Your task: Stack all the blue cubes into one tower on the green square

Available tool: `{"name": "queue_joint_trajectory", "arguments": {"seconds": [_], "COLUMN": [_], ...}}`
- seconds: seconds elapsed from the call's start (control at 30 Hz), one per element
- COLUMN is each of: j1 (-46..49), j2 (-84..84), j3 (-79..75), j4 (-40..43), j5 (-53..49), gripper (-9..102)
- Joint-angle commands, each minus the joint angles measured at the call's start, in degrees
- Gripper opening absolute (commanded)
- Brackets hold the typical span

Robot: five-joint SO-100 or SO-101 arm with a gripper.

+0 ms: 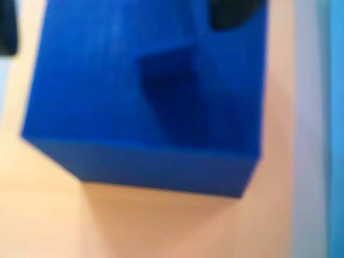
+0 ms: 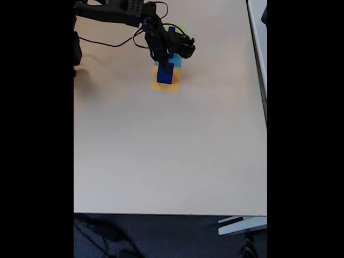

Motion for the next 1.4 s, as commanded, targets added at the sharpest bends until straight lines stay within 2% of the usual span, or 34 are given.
{"name": "queue_joint_trajectory", "arguments": {"seconds": [0.0, 0.2, 0.3, 0.4, 0.8, 1.13, 1.37], "j1": [-1.14, -3.34, -5.1, -8.09, -23.99, -28.83, -30.06], "j2": [1.05, -0.18, -1.05, -2.29, -11.87, -16.17, -18.37], "j3": [-8.26, -17.58, -22.15, -25.05, -30.85, -32.26, -32.87], "j4": [3.25, 7.65, 8.35, 8.61, 9.58, 10.28, 10.28], "j5": [-0.35, 1.41, 3.6, 9.14, 36.65, 44.47, 45.79], "gripper": [20, 20, 24, 34, 38, 37, 38]}}
